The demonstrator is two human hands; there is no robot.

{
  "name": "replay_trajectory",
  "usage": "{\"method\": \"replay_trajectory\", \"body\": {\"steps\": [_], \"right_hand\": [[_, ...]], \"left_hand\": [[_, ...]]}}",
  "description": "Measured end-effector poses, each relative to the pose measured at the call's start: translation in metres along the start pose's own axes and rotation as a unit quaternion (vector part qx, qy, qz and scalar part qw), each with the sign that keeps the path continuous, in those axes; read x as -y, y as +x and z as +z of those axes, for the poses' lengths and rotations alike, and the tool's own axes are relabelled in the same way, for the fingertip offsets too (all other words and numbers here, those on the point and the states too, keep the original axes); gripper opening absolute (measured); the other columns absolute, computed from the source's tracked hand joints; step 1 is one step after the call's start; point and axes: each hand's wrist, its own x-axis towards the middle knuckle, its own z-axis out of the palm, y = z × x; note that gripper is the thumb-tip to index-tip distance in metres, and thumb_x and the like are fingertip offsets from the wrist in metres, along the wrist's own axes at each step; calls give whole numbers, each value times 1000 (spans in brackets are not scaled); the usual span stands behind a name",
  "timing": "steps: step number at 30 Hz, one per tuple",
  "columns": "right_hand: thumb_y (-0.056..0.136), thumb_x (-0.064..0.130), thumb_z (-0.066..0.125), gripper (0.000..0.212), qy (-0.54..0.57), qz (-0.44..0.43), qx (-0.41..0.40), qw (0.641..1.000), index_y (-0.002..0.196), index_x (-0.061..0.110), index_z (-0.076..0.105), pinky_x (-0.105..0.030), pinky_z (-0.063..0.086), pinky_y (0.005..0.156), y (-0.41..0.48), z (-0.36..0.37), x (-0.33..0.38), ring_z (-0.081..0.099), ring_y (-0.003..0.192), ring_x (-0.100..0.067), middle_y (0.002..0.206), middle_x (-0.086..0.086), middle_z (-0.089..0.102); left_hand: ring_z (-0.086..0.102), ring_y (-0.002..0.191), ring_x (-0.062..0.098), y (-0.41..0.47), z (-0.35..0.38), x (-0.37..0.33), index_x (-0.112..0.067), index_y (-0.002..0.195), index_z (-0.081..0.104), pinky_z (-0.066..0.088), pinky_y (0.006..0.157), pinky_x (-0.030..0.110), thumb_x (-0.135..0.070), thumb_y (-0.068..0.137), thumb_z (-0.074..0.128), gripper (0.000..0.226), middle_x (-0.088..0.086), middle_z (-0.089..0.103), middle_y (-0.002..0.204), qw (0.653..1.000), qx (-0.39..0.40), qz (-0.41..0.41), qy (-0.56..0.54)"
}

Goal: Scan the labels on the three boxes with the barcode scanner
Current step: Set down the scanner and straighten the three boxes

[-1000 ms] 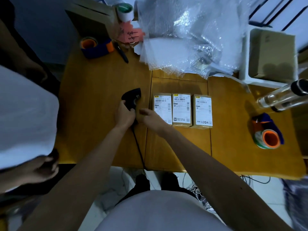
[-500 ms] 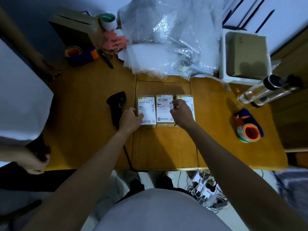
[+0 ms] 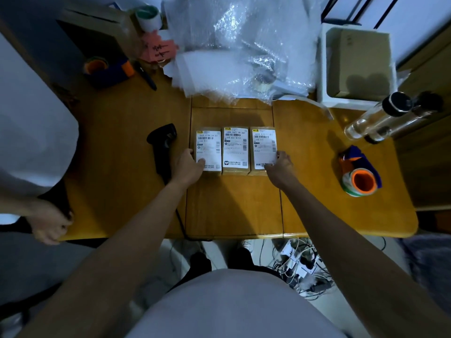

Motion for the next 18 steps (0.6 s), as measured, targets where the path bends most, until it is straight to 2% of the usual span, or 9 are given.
{"method": "replay_trajectory", "body": {"steps": [7,12,18], "right_hand": [[92,21,68,59,-7,0,-3,1000,142,9,41,-52,56,96,4,-3,-9,56,125,-36,139,-16,51],[93,24,68,58,-25,6,2,1000,142,11,41,-51,57,93,4,-10,-12,58,124,-35,140,-14,53],[92,26,67,57,-30,7,-1,1000,142,12,43,-51,56,95,1,-17,-17,59,124,-34,140,-13,56]], "left_hand": [[60,124,28,-4,3,-5,-9,151,41,46,83,30,-25,100,61,57,12,58,143,1000,14,6,-2],[58,127,26,-10,4,-9,-10,152,39,43,80,27,-24,101,60,57,10,55,147,999,30,13,1],[50,136,28,-13,7,-5,-13,157,33,45,98,34,-23,102,58,61,10,49,154,998,61,17,-10]]}}
